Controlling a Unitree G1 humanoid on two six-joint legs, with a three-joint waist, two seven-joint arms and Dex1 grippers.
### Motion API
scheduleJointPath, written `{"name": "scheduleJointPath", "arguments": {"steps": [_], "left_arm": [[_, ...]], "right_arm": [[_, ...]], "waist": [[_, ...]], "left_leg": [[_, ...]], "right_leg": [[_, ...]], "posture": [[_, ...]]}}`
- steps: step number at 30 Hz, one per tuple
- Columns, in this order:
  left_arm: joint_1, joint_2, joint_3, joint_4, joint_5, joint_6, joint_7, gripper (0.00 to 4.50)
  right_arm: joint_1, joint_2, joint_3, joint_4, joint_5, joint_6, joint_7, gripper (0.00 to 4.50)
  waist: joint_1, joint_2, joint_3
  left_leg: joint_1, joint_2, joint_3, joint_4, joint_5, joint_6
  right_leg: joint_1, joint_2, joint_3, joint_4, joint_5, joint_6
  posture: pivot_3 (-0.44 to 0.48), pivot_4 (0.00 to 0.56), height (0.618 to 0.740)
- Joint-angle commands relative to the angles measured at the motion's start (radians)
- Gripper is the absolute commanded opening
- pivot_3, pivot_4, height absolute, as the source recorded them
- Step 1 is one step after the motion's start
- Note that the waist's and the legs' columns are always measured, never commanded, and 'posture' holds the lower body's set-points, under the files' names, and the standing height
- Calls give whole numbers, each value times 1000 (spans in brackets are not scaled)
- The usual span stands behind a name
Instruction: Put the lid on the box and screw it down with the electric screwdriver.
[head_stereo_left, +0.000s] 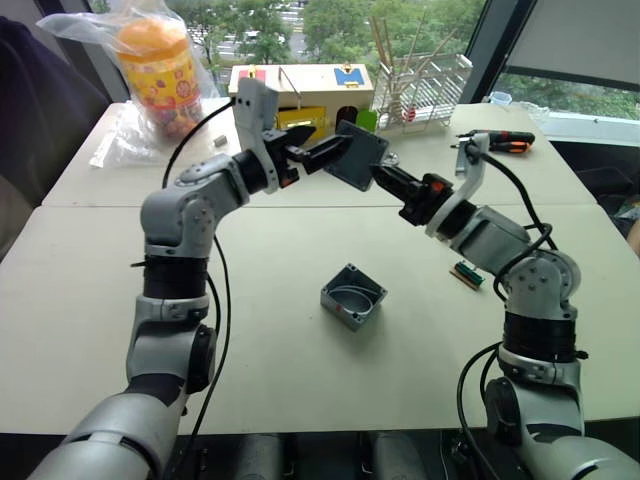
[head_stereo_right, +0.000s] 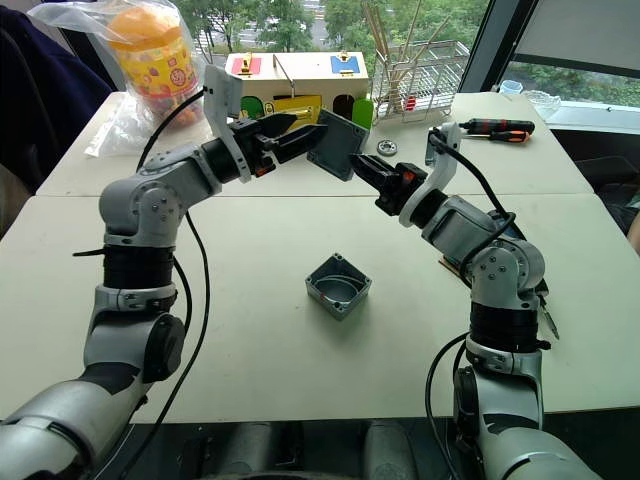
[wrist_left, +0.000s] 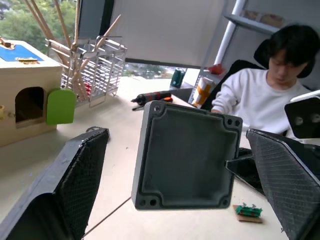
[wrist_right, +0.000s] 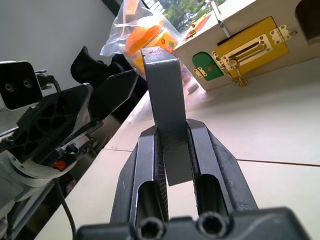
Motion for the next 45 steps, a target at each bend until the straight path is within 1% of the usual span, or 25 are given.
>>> {"name": "scheduleJointPath", "arguments": {"steps": [1, 2, 3, 4, 6, 9, 12, 15, 19, 21, 23, 29, 31, 33, 36, 39, 41, 45], "left_arm": [[6, 61, 77, -39, -78, 67, 0, 4482], [27, 59, 117, -51, -68, -20, 19, 4482], [50, 50, 149, -69, -62, -113, 22, 4482], [67, 53, 165, -79, -61, -149, 23, 4482], [73, 73, 149, -57, -91, -71, 15, 4482], [73, 71, 117, -39, -100, 6, 36, 4482], [92, 84, 48, -56, -83, 53, 24, 4482], [108, 98, -44, -50, -18, 50, 35, 4482], [133, 117, -132, -80, 3, 38, -30, 4482], [152, 130, -181, -106, -16, 43, -108, 4482], [163, 134, -230, -120, -7, 25, -156, 4482], [164, 117, -286, -109, 15, -25, -216, 4482], [166, 111, -294, -111, 20, -36, -224, 3956], [171, 107, -311, -117, 27, -47, -243, 3225], [177, 108, -357, -119, 53, -72, -275, 1562], [178, 110, -385, -120, 69, -87, -300, 39], [182, 112, -427, -114, 101, -118, -330, 39], [178, 103, -462, -84, 137, -151, -357, 39]], "right_arm": [[29, -92, 91, -97, -267, -257, 71, 97], [62, -170, 163, -120, -440, -426, 112, 97], [91, -234, 217, -133, -570, -564, 153, 97], [115, -282, 250, -142, -656, -663, 182, 97], [169, -342, 266, -150, -765, -816, 200, 97], [269, -377, 262, -168, -892, -984, 185, 97], [397, -408, 270, -190, -1067, -1175, 147, 97], [534, -421, 278, -217, -1260, -1331, 79, 97], [643, -396, 244, -216, -1444, -1412, -31, 97], [670, -383, 233, -211, -1534, -1420, -85, 97], [683, -364, 233, -203, -1602, -1419, -132, 97], [710, -328, 246, -186, -1702, -1402, -203, 97], [723, -319, 247, -187, -1717, -1399, -221, 97], [738, -311, 249, -193, -1735, -1399, -238, 97], [758, -296, 262, -203, -1759, -1400, -256, 97], [765, -286, 270, -202, -1776, -1399, -267, 97], [765, -278, 277, -195, -1791, -1398, -276, 97], [763, -270, 294, -186, -1816, -1398, -290, 97]], "waist": [[0, 0, 0], [2, 0, 0], [4, 0, 0], [4, 0, 0], [-2, 0, 0], [5, 0, 0], [11, 0, 0], [7, 0, 0], [6, 0, 0], [5, 0, 0], [7, 0, 0], [9, 0, 0], [9, 0, 0], [8, 0, 0], [9, 0, 0], [8, 0, 0], [8, 0, 0], [8, 0, 0]], "left_leg": [[0, 0, 0, 0, 0, 0], [0, 0, 0, 0, 0, 0], [0, -1, 0, 0, 0, 0], [0, -1, 0, 0, 0, 0], [0, -2, 0, -1, 0, 0], [1, -1, -1, -1, 1, -2], [2, -1, -2, 0, 1, -3], [3, -2, -2, -1, 1, -3], [4, -1, -2, -1, 2, -4], [5, 0, -2, -1, 2, -4], [5, 1, -2, -1, 2, -4], [6, 3, -2, -1, 2, -4], [6, 3, -2, -1, 2, -4], [6, 3, -2, -1, 2, -4], [6, 3, -2, -1, 2, -4], [6, 2, -1, -1, 2, -4], [6, 1, -1, -1, 2, -4], [6, 1, -2, -1, 2, -4]], "right_leg": [[0, 0, 0, 0, 0, 0], [0, 0, 0, 0, 0, 0], [0, 0, 0, 0, 0, 0], [0, -1, 0, -1, 0, 0], [0, -1, 1, -2, 0, 0], [1, 0, 0, -1, 0, 0], [4, -1, 0, -1, 0, 0], [5, -1, 0, -3, 0, 0], [5, 0, 0, -2, -1, 0], [5, 0, 0, -2, -1, 0], [5, 0, 0, -2, -1, 0], [7, 1, 0, -3, -1, 0], [7, 1, 0, -3, -1, 0], [7, 1, 0, -3, -1, 0], [7, 1, 0, -3, -1, 0], [8, 1, 0, -3, -1, 0], [8, 1, 0, -3, -1, 0], [8, 1, 0, -3, -1, 0]], "posture": [[0, 150, 708], [0, 150, 708], [0, 150, 708], [0, 150, 708], [0, 150, 708], [0, 150, 708], [0, 150, 708], [0, 150, 708], [0, 150, 708], [0, 150, 708], [0, 150, 708], [0, 150, 708], [0, 150, 708], [0, 150, 708], [0, 150, 708], [0, 150, 708], [0, 150, 708], [0, 150, 708]]}}
